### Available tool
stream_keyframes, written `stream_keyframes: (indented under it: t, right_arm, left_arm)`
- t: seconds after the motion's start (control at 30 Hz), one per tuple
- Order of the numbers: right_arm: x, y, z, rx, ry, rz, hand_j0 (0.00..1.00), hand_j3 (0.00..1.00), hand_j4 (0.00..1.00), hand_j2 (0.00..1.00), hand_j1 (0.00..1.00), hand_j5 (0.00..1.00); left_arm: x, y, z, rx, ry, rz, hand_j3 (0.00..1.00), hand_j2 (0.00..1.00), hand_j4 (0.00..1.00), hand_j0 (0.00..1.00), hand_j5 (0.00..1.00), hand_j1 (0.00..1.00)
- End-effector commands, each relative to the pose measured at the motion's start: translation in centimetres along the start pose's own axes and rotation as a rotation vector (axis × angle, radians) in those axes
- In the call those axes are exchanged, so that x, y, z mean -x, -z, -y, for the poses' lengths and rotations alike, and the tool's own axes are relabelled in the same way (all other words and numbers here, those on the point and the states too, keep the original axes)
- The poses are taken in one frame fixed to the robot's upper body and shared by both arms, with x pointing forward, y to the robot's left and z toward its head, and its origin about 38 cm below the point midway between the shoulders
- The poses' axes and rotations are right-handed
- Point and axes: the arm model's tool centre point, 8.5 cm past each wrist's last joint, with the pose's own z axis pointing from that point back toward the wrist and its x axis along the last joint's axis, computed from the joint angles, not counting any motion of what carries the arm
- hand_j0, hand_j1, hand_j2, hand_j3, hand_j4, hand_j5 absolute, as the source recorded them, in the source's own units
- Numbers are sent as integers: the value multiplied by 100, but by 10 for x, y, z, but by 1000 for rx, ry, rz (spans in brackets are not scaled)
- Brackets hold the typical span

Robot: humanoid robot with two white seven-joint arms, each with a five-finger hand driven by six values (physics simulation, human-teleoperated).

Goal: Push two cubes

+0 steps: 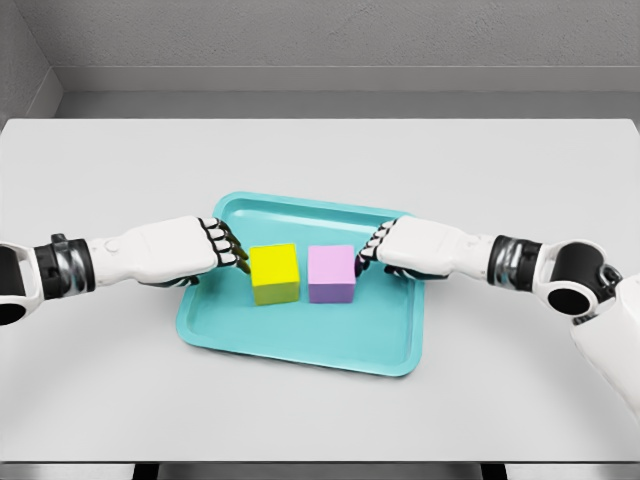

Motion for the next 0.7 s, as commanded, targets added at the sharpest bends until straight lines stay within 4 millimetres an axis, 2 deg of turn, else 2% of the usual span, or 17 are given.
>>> stream_keyframes:
  t: [0.0, 0.27, 0.67]
  right_arm:
    - [-2, 1, 0, 0, 0, 7, 57, 57, 57, 57, 57, 57]
    - [-3, 5, 0, 5, 3, 11, 56, 56, 56, 56, 56, 56]
    - [1, 8, 3, 8, 7, 4, 55, 55, 55, 55, 55, 55]
  left_arm:
    - [-2, 2, -2, -10, -2, 6, 80, 80, 80, 80, 80, 80]
    - [-2, 6, 0, 1, -2, 13, 81, 81, 81, 81, 81, 81]
    - [19, -13, 9, 41, -22, -50, 81, 81, 81, 81, 81, 81]
